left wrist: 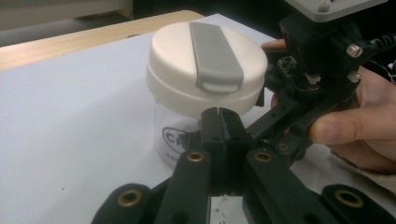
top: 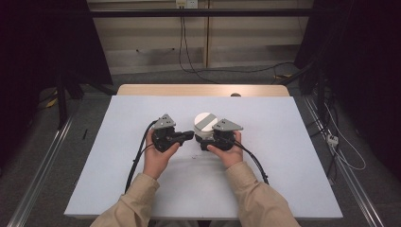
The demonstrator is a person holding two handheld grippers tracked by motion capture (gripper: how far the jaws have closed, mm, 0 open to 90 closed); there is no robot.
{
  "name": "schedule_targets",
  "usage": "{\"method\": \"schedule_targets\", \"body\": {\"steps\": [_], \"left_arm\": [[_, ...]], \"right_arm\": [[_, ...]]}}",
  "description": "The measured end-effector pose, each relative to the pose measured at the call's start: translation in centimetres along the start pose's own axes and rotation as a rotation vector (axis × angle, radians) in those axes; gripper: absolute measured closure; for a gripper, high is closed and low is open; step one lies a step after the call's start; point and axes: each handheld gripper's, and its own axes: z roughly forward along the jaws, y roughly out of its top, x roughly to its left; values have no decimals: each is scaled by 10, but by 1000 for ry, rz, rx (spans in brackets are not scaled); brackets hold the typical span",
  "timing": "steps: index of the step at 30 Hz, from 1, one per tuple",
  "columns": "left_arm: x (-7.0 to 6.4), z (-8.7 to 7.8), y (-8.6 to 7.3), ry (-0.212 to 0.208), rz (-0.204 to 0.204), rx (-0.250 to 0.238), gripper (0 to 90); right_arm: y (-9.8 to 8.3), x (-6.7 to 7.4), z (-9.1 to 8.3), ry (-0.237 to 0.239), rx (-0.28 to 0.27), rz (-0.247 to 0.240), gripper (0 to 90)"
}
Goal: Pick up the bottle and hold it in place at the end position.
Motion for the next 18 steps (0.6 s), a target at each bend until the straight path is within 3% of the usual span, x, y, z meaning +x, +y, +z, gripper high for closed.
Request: {"method": "schedule_targets", "body": {"steps": [18], "left_arm": [[-1,9,2,17,6,20,900]], "right_arm": [[0,0,0,-4,3,-3,186]]}}
